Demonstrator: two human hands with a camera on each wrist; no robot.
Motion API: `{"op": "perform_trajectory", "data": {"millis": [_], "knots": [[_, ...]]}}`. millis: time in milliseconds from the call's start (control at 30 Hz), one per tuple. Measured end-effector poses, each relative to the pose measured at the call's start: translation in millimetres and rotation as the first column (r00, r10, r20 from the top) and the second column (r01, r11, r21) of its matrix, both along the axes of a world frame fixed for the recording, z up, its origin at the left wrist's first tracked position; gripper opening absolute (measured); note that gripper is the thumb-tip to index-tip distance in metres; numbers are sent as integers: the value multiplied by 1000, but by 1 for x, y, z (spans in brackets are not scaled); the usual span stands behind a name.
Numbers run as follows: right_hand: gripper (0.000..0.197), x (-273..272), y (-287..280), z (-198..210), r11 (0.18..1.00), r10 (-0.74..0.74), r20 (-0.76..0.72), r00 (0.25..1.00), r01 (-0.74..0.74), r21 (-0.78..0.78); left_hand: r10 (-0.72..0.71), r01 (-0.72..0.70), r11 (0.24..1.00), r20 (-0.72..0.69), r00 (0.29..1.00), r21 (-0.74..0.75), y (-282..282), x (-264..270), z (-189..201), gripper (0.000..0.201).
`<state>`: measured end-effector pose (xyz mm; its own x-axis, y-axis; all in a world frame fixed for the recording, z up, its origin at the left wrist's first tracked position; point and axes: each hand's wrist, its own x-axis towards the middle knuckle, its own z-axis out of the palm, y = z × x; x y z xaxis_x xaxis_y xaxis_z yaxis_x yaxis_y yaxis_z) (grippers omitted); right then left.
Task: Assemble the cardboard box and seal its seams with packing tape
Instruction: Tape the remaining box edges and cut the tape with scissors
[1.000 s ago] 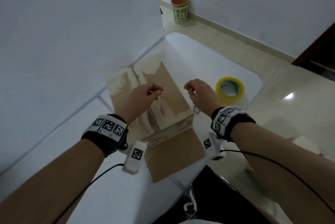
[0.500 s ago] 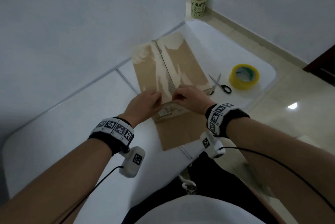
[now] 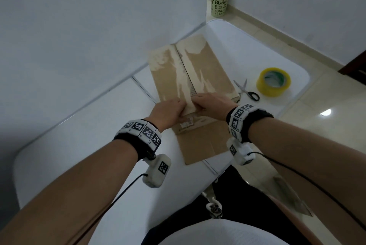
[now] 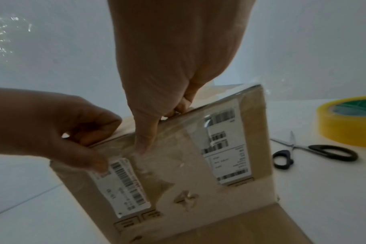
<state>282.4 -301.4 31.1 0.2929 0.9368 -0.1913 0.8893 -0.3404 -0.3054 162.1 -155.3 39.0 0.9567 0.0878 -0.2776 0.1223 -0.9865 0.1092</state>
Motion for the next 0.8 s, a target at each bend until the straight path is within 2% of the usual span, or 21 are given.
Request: {"op": "perform_trajectory", "data": {"millis": [100, 233, 367, 400, 467, 500, 533, 567, 600, 633, 700, 733, 800], "knots": [[28, 16, -15, 2, 998, -56, -40, 998, 55, -24, -18, 18, 1000, -18, 1000, 1, 2, 2, 0, 33], [29, 28, -26, 8, 993, -84, 63, 995, 88, -74, -56, 57, 998, -47, 997, 19, 5, 6, 0, 31], [29, 19, -16, 7, 990, -65, 133, 989, 81, -114, -72, 75, 997, -100, 992, 36, 6, 7, 5, 27], [29, 17, -14, 5, 990, -71, 141, 987, 87, -111, -70, 70, 998, -114, 991, -3, 8, 5, 7, 26], [30, 18, -13, 3, 988, -98, 131, 986, 112, -107, 4, -18, 982, -71, 997, -188, 15, -2, 13, 25], [30, 19, -13, 2, 985, -112, 118, 987, 126, -115, 121, -120, 947, -14, 993, -299, 21, -8, 16, 27], [31, 20, -11, 1, 982, -123, 105, 987, 136, -129, 287, -250, 893, 46, 957, -375, 29, -16, 18, 32], [32, 21, -10, 1, 979, -131, 94, 987, 143, -145, 454, -388, 825, 73, 888, -412, 37, -23, 19, 38], [35, 22, -8, 2, 975, -138, 87, 987, 151, -163, 576, -513, 745, 24, 817, -427, 44, -31, 20, 45], [37, 22, -6, 2, 972, -143, 82, 986, 156, -177, 628, -603, 665, -106, 771, -440, 48, -38, 21, 51], [38, 22, -4, 3, 968, -148, 76, 986, 160, -193, 530, -664, 548, -403, 746, -508, 47, -47, 18, 52], [37, 23, -4, 2, 968, -148, 77, 986, 161, -194, 457, -652, 532, -465, 758, -540, 45, -49, 15, 48], [37, 23, -4, 1, 967, -149, 76, 986, 161, -195, 434, -612, 530, -433, 790, -587, 43, -49, 9, 40]]}}
